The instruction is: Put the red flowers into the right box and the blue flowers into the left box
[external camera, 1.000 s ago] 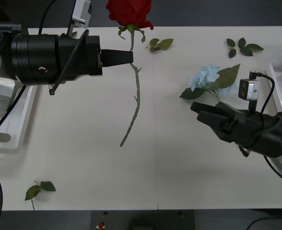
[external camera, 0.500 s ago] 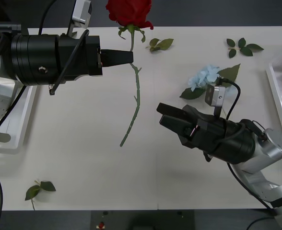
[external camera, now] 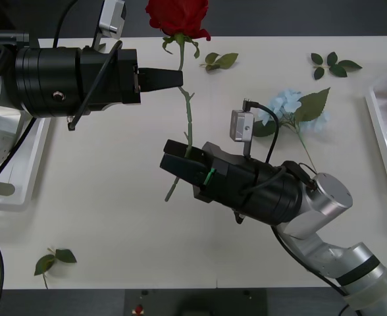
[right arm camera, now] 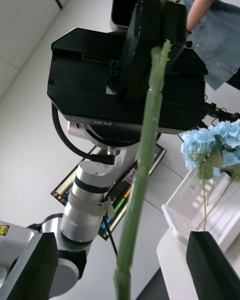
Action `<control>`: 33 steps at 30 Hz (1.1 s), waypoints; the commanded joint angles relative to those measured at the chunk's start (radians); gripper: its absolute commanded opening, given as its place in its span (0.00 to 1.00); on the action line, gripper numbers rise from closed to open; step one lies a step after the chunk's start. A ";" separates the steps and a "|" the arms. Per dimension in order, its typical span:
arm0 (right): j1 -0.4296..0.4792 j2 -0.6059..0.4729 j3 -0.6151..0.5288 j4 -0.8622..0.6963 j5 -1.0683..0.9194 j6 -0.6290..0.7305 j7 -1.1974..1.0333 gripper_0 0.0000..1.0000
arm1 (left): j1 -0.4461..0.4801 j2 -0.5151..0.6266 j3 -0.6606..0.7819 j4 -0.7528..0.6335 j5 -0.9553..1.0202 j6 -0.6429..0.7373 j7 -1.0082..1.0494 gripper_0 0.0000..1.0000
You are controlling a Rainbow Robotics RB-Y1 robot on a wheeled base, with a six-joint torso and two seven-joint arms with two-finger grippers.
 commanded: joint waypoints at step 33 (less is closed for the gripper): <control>-0.033 0.073 0.007 -0.038 0.102 -0.090 0.003 0.00 | 0.000 -0.013 0.005 -0.017 0.012 -0.012 -0.054 1.00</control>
